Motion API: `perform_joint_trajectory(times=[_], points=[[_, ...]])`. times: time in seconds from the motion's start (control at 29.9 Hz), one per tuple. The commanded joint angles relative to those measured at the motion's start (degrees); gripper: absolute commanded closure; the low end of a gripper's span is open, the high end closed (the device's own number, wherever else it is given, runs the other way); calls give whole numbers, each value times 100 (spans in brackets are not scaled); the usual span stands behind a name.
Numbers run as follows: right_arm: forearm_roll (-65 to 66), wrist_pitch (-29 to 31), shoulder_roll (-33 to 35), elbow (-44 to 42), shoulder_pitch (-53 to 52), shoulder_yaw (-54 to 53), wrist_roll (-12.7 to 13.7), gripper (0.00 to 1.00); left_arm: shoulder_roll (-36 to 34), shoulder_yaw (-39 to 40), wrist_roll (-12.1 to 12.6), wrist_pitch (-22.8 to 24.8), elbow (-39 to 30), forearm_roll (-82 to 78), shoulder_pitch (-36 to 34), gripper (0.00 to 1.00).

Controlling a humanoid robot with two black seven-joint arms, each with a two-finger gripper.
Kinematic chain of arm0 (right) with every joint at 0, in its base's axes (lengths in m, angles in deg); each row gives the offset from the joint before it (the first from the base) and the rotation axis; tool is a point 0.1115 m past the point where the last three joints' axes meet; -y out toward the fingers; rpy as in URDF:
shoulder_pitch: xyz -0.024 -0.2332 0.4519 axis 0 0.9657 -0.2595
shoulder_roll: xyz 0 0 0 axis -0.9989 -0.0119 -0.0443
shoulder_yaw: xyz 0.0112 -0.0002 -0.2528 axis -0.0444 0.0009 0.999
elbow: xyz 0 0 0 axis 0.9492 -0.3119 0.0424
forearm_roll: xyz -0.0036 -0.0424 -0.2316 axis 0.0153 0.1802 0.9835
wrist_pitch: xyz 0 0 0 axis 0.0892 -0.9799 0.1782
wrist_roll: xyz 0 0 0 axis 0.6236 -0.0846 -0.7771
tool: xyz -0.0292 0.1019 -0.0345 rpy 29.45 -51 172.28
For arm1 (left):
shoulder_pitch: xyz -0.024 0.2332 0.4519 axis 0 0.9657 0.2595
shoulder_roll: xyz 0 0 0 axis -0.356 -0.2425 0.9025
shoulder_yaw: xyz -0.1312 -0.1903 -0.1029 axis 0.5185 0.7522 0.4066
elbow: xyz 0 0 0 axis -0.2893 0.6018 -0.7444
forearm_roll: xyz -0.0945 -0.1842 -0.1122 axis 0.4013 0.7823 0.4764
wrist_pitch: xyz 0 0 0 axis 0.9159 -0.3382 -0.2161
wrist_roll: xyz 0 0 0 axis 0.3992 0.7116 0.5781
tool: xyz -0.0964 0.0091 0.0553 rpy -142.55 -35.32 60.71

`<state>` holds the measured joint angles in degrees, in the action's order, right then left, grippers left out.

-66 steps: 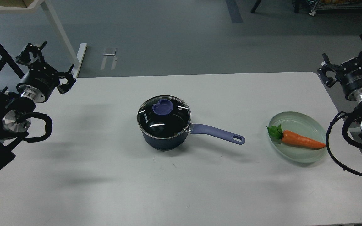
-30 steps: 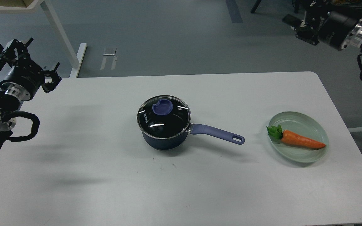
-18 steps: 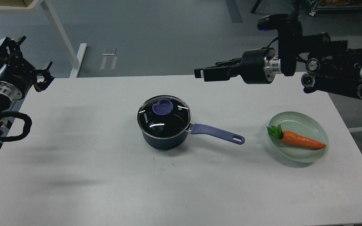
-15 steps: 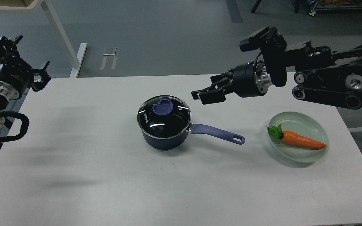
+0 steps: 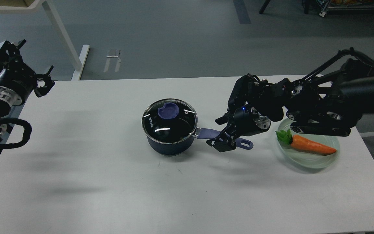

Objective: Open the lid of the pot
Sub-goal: 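Reach the right gripper to the purple pot handle and grasp it, then reach the left gripper over the pot and grasp the purple lid knob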

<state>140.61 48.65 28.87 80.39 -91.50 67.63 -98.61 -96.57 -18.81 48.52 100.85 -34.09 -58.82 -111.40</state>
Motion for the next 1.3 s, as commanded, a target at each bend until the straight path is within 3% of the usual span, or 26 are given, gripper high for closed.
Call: perform_joint_trajectory(times=[0.0, 0.33, 0.74, 0.9, 1.07, 1.27], points=[[-5, 13, 25, -43, 140, 71, 17, 28, -17, 1, 6, 42, 0, -26, -2, 1], [-49, 4, 25, -70, 211, 36, 17, 40, -25, 18, 6, 112, 0, -543, -90, 1], [-67, 13, 87, -52, 220, 27, 17, 74, 36, 18, -3, 104, -9, -1590, -380, 1], [-75, 21, 95, -43, 202, 27, 17, 80, 106, 18, -3, 86, -18, -2379, -748, 1], [-75, 21, 95, -35, 211, 18, 8, 80, 352, 9, -12, 16, -395, -3873, -1188, 1], [-84, 21, 104, -26, 211, 9, 8, 80, 449, 1, -47, -432, -1668, -6173, -1294, 1]])
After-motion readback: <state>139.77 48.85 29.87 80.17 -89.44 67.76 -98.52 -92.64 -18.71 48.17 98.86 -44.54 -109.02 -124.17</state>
